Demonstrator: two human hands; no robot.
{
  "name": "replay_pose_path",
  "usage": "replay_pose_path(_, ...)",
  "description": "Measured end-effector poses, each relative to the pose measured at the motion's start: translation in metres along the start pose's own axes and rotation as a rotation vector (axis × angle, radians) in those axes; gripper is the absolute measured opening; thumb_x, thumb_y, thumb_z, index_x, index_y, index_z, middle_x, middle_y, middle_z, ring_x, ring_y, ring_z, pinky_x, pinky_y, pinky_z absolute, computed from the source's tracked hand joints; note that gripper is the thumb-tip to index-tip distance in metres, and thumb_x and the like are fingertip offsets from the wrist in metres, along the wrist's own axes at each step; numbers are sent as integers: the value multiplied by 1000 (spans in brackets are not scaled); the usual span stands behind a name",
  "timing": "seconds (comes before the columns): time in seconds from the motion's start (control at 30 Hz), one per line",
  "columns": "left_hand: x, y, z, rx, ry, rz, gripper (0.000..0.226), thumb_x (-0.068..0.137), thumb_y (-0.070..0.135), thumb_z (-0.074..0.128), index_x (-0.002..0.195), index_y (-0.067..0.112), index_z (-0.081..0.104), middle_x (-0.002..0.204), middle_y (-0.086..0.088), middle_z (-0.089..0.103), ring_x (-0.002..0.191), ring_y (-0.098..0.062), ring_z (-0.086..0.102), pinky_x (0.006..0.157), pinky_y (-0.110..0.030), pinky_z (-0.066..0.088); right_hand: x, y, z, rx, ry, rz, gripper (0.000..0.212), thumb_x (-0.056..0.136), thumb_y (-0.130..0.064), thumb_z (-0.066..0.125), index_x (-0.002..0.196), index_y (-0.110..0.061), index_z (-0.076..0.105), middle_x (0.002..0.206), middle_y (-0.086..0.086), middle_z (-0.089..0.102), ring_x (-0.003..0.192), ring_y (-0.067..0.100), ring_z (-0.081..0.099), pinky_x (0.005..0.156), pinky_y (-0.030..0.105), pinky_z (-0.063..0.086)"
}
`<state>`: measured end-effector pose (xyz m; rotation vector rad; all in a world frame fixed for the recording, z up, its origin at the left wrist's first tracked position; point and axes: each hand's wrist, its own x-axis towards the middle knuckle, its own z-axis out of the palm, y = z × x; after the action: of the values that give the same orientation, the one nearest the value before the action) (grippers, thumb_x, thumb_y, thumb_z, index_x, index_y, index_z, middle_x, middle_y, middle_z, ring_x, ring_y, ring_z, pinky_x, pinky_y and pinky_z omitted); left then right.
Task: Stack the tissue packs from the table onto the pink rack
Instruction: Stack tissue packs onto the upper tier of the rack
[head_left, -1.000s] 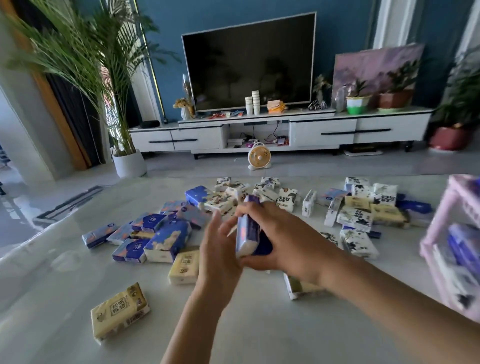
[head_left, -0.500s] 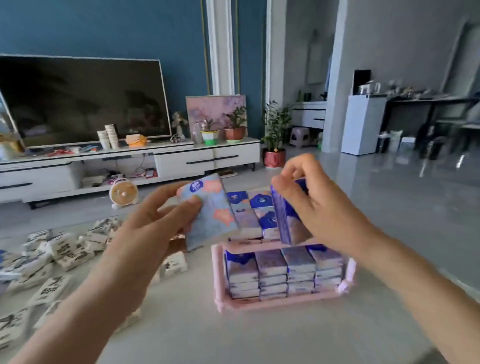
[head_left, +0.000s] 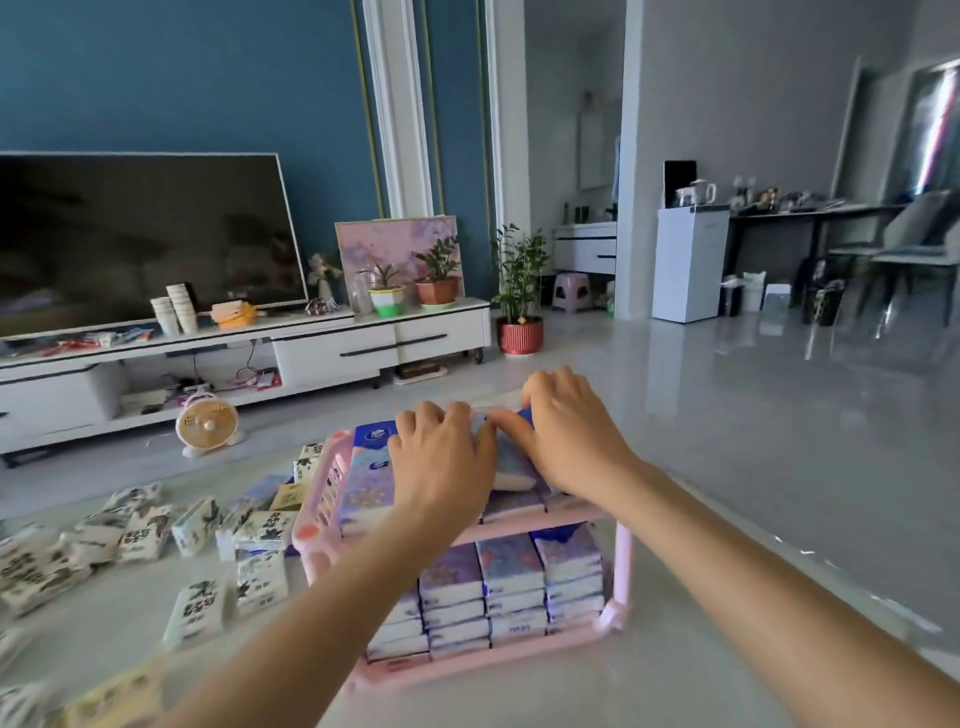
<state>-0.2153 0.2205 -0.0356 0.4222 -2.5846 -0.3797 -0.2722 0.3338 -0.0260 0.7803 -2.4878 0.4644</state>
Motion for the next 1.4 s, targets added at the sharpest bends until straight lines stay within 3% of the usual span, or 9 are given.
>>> replay_pose_path(0.3,-4,-5,1,153,-257,193,55,98,46,18,142,15,24,148,-5,27,137,-23,20,111,-46,20,-40,21,-18,237,-92,-120,33,96,-38,38,118,-18,55,126,-3,49,121,13,39,99,27,29)
replay_pose_path(0.43,-4,-8,-4,63,-298,233,53,98,47,17,147,27,16,156,0,9,143,-18,4,116,-47,6,-55,34,-29,45,-154,-164,41,96,-32,38,135,-21,37,150,-3,20,139,13,13,111,29,12)
replay_pose_path(0.5,-7,-9,-6,104,-350,278,55,95,52,14,146,30,19,157,3,4,144,-15,-1,115,-51,0,-54,39,-31,100,-207,-114,51,94,-25,41,143,-23,28,153,-8,14,139,12,16,111,26,14)
replay_pose_path(0.6,-10,-10,-8,202,-433,291,65,91,61,14,148,30,11,157,4,0,143,-13,0,114,-50,-3,-53,41,-28,230,-231,-79,46,91,-21,47,136,-25,41,144,-7,38,124,12,43,99,21,34)
replay_pose_path(0.87,-9,-11,-10,251,-491,298,68,92,60,14,149,25,5,157,2,-3,144,-14,1,115,-51,-1,-57,48,-14,290,-174,-137,37,93,-17,48,129,-26,50,130,-13,52,74,-9,45,70,2,33)
replay_pose_path(1.0,-13,-11,-10,151,-391,322,70,89,61,11,149,24,10,157,3,4,143,-11,0,116,-48,-1,-59,51,-9,340,-161,-170,36,93,-14,49,127,-24,51,127,-10,55,86,-11,48,74,0,32)
replay_pose_path(1.1,-17,-23,-24,15,-143,303,70,86,63,9,146,29,22,154,8,17,141,-7,11,117,-44,7,-62,54,-10,398,-151,-124,42,93,-18,49,134,-27,43,140,-14,42,120,-3,41,87,1,28)
replay_pose_path(1.2,-27,-54,-34,-53,61,197,69,89,64,10,143,27,29,152,8,23,140,-10,18,116,-39,16,-60,54,-13,394,-135,-105,45,94,-20,47,138,-25,39,147,-19,29,125,-5,34,98,10,26)
replay_pose_path(1.4,-43,-77,-27,114,-186,164,90,64,74,-16,145,37,-3,154,8,-11,140,-11,-19,115,-36,-6,-44,38,-5,284,-163,-137,44,98,-36,35,139,-23,39,149,-7,32,141,4,15,112,25,20)
